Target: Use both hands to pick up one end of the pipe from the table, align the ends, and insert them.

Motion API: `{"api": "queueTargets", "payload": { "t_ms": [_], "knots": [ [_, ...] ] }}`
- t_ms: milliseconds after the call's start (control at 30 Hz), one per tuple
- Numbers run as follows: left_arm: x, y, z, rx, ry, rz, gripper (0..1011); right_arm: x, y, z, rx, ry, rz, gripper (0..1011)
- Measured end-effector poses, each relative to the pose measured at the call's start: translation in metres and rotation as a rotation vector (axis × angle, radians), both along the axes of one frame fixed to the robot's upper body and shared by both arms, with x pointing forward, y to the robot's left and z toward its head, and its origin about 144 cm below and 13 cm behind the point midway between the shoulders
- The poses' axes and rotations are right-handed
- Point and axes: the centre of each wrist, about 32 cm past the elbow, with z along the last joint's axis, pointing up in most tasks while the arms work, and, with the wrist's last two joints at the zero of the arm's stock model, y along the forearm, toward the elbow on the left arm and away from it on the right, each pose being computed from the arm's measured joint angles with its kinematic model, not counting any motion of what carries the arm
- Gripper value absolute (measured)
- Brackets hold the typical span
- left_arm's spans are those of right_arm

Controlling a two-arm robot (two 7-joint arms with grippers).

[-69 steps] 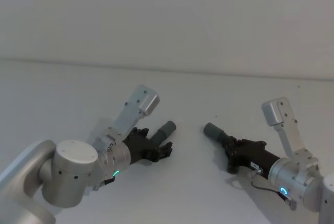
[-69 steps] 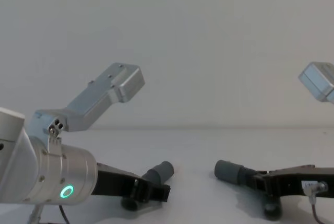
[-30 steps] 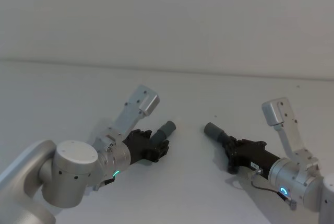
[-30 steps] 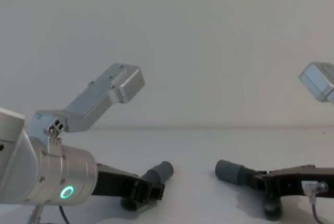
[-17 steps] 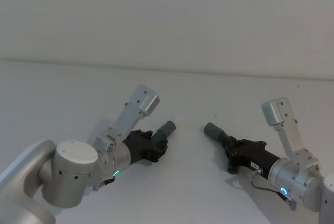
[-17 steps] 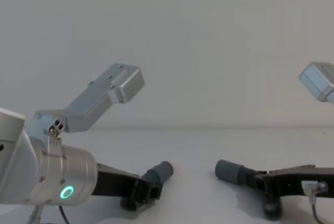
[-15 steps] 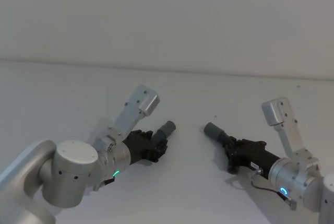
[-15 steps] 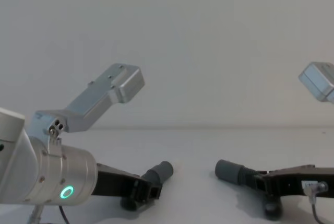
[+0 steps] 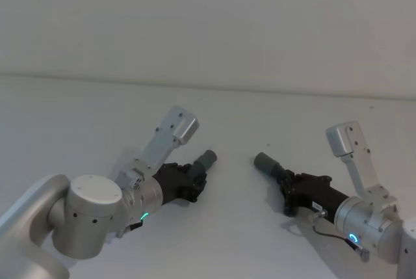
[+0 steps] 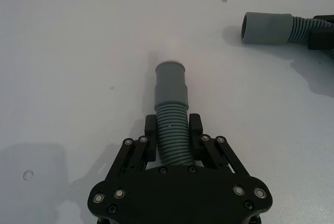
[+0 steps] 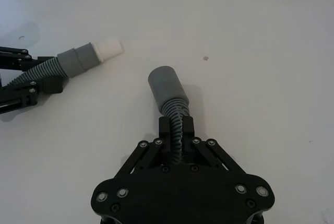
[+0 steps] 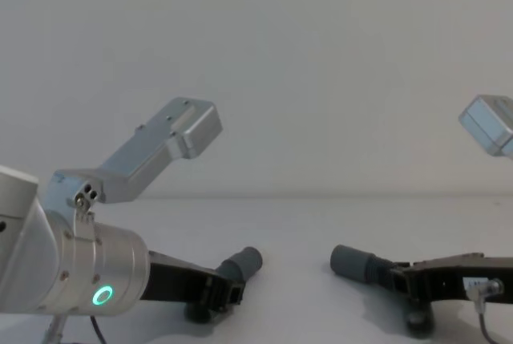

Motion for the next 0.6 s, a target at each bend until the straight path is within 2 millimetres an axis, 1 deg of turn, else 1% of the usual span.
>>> {"api": "queueTargets", "payload": {
  "t_ms": [267,600],
  "knots": [
    [0.0000,0.0000,0.0000,0.000,0.000,0.000,327,0.0000,0.0000,0.0000,0.000,0.000,0.000,112],
    [0.0007,0.0006,0.0014,0.008,-0.004,-0.005,325,0.0002,-0.0006,0.0002,-0.005,-0.007,0.002,112]
  ]
}}
